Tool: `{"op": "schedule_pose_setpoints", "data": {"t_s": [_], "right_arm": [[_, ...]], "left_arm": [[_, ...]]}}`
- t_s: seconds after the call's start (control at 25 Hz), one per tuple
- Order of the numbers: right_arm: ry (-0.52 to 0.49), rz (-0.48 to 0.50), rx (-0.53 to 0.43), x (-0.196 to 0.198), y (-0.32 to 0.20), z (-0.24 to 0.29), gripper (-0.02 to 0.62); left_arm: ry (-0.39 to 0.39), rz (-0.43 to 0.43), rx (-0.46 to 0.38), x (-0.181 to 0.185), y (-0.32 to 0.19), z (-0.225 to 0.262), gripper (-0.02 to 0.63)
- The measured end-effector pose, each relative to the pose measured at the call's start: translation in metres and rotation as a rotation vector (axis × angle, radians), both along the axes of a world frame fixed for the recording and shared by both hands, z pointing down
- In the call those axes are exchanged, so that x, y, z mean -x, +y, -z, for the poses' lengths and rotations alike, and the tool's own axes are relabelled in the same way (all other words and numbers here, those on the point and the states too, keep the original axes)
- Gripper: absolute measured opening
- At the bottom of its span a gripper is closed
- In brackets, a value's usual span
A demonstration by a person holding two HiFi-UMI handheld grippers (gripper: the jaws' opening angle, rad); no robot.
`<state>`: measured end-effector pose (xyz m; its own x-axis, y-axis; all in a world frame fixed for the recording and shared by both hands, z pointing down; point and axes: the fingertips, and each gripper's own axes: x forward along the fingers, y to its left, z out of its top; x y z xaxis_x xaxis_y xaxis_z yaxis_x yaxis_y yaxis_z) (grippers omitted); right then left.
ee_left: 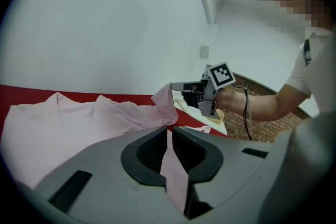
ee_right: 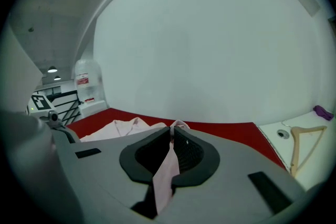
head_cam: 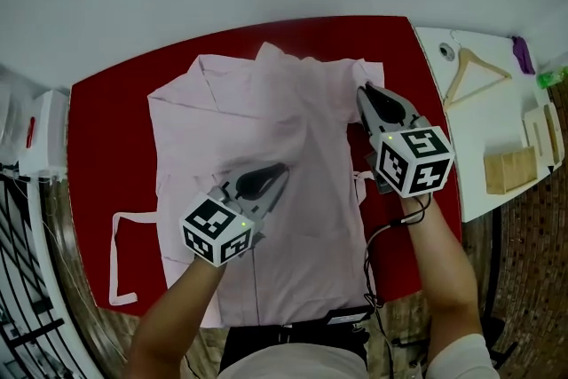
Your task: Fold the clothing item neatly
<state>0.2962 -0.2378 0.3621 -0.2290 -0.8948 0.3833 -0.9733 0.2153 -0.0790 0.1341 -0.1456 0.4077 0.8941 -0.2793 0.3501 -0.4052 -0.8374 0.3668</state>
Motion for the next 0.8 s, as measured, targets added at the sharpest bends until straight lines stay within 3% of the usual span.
{"op": "schedule_pose_setpoints", "data": {"t_s": [0.52,0.8], "right_arm": [[0.054,0.278,-0.092,0.184,0.016,0.029,0.032],[0.137,0.508,-0.098,0.292,0.05,0.01,0.032]], "left_arm": [[0.062,0.178,0.071,0.111,-0.024,-0.003,0.011],[0.084,0.295,0.101,0.177,-0.041,-0.005,0.011]]}}
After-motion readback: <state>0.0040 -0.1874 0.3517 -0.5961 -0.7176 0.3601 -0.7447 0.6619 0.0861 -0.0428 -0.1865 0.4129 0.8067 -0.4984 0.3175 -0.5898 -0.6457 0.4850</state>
